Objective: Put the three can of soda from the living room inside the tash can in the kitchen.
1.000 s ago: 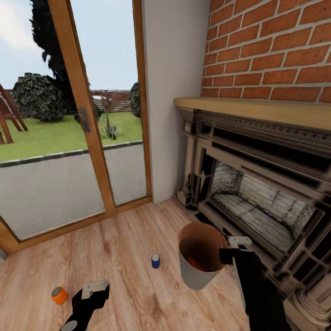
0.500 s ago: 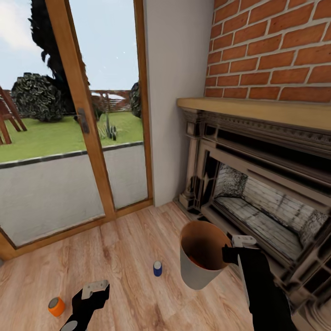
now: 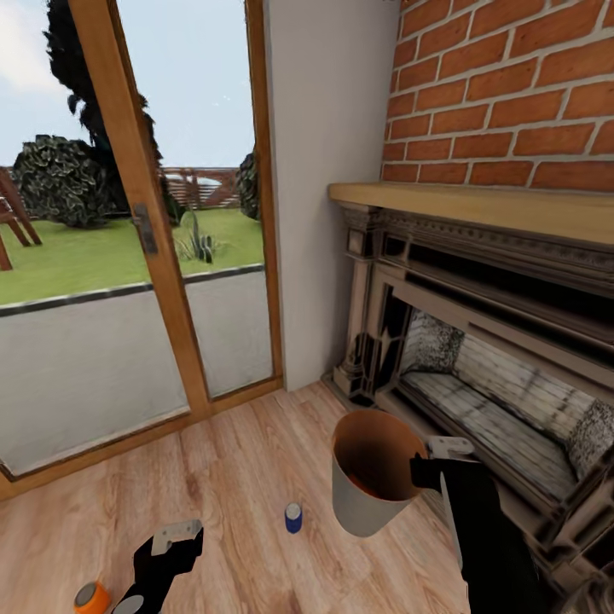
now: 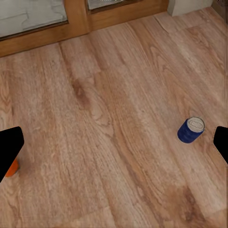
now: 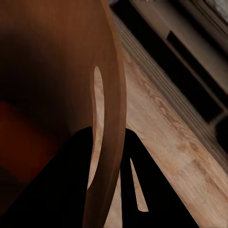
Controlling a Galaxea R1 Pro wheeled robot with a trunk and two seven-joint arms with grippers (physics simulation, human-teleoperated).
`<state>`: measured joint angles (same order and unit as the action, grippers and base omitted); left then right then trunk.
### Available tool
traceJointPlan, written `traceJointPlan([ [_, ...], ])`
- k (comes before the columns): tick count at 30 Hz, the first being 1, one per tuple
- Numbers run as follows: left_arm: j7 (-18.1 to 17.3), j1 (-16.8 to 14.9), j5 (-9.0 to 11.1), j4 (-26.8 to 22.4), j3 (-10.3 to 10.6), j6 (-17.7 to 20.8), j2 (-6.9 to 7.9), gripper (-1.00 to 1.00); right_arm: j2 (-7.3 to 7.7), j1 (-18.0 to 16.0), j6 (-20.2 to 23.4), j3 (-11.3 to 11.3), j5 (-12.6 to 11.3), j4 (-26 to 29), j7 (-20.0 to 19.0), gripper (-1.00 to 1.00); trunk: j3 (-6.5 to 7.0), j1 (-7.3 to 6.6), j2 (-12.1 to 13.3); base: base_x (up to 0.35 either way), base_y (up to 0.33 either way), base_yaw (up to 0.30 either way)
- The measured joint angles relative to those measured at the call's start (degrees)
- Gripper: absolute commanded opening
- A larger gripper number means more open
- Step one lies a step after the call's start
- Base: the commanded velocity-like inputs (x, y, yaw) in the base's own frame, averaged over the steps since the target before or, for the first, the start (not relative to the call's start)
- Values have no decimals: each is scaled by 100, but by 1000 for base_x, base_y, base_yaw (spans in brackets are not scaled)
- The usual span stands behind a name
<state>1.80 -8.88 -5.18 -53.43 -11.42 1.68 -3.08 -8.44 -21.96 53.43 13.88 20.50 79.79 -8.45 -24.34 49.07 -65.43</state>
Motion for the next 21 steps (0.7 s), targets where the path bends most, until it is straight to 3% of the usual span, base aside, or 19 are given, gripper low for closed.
traceJointPlan([
  [5, -4, 0, 0, 3, 0, 1, 0, 100, 1, 0, -33, 7, 130, -8, 10, -100, 29, 0, 0, 0, 0, -253],
  [9, -4, 0, -1, 1, 0, 2, 0, 100, 0, 0, -28, 2, 43, -9, 9, -100, 55, 0, 0, 0, 0, -256],
  [21, -4, 0, 0, 7, 0, 6, 0, 100, 1, 1, -41, 4, 144, -39, 11, -100, 123, 0, 0, 0, 0, -211],
])
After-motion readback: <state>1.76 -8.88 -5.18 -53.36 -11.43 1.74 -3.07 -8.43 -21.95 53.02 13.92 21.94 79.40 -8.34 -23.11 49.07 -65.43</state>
